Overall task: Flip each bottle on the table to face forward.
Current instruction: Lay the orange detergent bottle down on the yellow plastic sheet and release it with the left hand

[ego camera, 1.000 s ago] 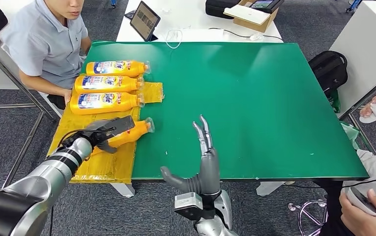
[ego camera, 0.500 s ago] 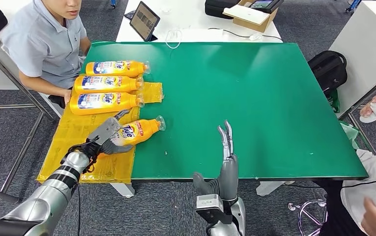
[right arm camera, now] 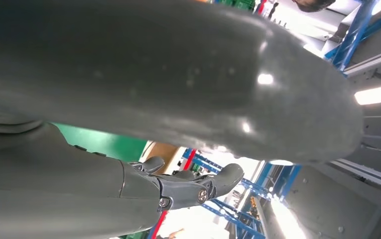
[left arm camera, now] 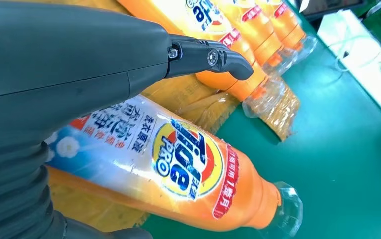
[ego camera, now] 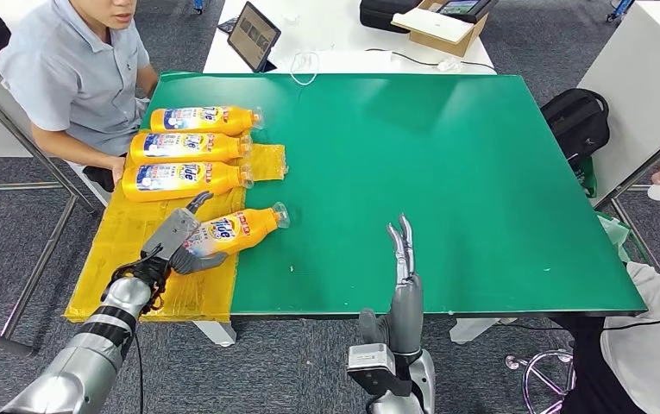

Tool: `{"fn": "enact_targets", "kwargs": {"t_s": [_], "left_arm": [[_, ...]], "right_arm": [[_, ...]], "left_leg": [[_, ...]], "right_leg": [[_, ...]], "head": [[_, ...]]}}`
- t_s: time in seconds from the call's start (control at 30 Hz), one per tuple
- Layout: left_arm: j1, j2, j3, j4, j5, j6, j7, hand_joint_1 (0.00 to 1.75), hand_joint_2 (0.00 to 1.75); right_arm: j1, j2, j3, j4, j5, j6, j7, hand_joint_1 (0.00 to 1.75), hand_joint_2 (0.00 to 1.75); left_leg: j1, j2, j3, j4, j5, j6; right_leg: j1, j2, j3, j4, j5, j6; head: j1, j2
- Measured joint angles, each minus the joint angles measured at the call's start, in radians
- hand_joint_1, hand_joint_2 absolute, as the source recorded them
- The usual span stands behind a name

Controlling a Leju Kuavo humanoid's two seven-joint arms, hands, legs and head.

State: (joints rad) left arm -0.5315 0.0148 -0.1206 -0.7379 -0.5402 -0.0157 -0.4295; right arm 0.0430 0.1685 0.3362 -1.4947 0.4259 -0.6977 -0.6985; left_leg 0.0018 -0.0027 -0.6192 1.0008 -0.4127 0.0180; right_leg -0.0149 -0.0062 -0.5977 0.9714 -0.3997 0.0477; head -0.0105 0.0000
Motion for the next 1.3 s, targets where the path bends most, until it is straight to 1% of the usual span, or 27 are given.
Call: {"fn": "enact_targets", "kwargs": {"t_s": [0.13,0.2,0.27,0.4,0.47,0.57,0.77,0.97,1.1,1.3], "left_arm": [[0.046,0.005,0.005,-0.080,0.021,0.015,-0.013,0.00,1.75],[0.090,0.002,0.014,-0.165,0.070,0.052,-0.047,0.00,1.75],[0.141,-0.009,0.027,-0.281,0.150,0.078,-0.061,0.00,1.75],[0.217,-0.050,0.048,-0.484,0.376,0.072,-0.035,0.00,1.75],[0.241,-0.068,0.058,-0.551,0.463,0.080,-0.031,0.00,1.75],[0.282,-0.079,0.074,-0.634,0.522,0.102,-0.044,0.00,1.75],[0.386,-0.102,0.097,-0.797,0.632,0.088,-0.066,0.00,1.75],[0.440,-0.117,0.105,-0.881,0.653,0.085,-0.074,0.00,1.75],[0.505,-0.131,0.107,-0.930,0.659,0.093,-0.094,0.00,1.75],[0.601,-0.153,0.124,-0.983,0.633,0.138,-0.130,0.00,1.75]], "right_arm": [[0.005,-0.002,-0.006,-0.004,-0.004,0.000,0.000,0.00,0.00],[0.012,-0.003,-0.015,-0.021,-0.014,0.000,0.000,0.00,0.00],[0.022,0.000,-0.032,-0.060,-0.022,0.000,0.000,0.00,0.00],[0.034,0.035,-0.088,-0.183,0.005,0.000,-0.001,0.00,1.75],[0.038,0.051,-0.114,-0.227,-0.006,0.000,-0.001,0.00,1.75],[0.052,0.067,-0.145,-0.266,-0.027,0.000,-0.001,0.00,1.75],[0.074,0.113,-0.259,-0.394,0.054,0.000,-0.001,0.00,1.75],[0.089,0.145,-0.335,-0.466,0.065,0.000,-0.001,0.00,1.75],[0.111,0.155,-0.400,-0.484,0.041,0.000,-0.001,0.00,1.75],[0.147,0.157,-0.492,-0.478,-0.016,0.000,0.000,0.00,1.75]], "left_leg": [[0.000,0.000,0.000,0.000,0.000,0.000],[0.000,0.001,0.000,0.000,0.000,0.000],[0.000,0.001,0.000,0.000,0.000,0.000],[0.000,0.000,-0.001,0.000,0.000,0.000],[0.000,0.000,-0.001,0.000,-0.001,0.000],[0.000,0.000,-0.001,0.000,-0.001,0.000],[0.000,0.000,0.000,0.000,-0.001,0.000],[0.000,0.000,0.000,0.000,-0.001,0.000],[0.000,0.000,0.000,0.000,-0.001,-0.001],[0.000,0.000,-0.001,0.000,-0.003,-0.001]], "right_leg": [[0.000,0.000,0.000,0.000,0.000,0.000],[0.000,0.001,-0.001,0.000,0.000,0.000],[0.000,0.001,-0.001,0.000,0.000,0.000],[0.000,0.000,-0.001,0.000,0.000,0.000],[0.000,0.000,-0.001,0.000,0.000,0.000],[0.000,0.001,-0.001,0.000,0.000,0.000],[0.000,0.000,-0.001,0.000,-0.001,-0.001],[0.000,0.000,-0.001,-0.001,-0.001,-0.001],[0.000,0.000,-0.001,-0.001,-0.001,0.000],[0.000,0.000,-0.001,-0.001,-0.001,0.000]], "head": [[0.000,0.000],[0.000,0.000],[0.000,0.000],[0.000,0.000],[0.000,0.000],[0.000,0.000],[0.000,0.000],[0.000,0.000],[0.000,0.000],[0.000,0.000]]}}
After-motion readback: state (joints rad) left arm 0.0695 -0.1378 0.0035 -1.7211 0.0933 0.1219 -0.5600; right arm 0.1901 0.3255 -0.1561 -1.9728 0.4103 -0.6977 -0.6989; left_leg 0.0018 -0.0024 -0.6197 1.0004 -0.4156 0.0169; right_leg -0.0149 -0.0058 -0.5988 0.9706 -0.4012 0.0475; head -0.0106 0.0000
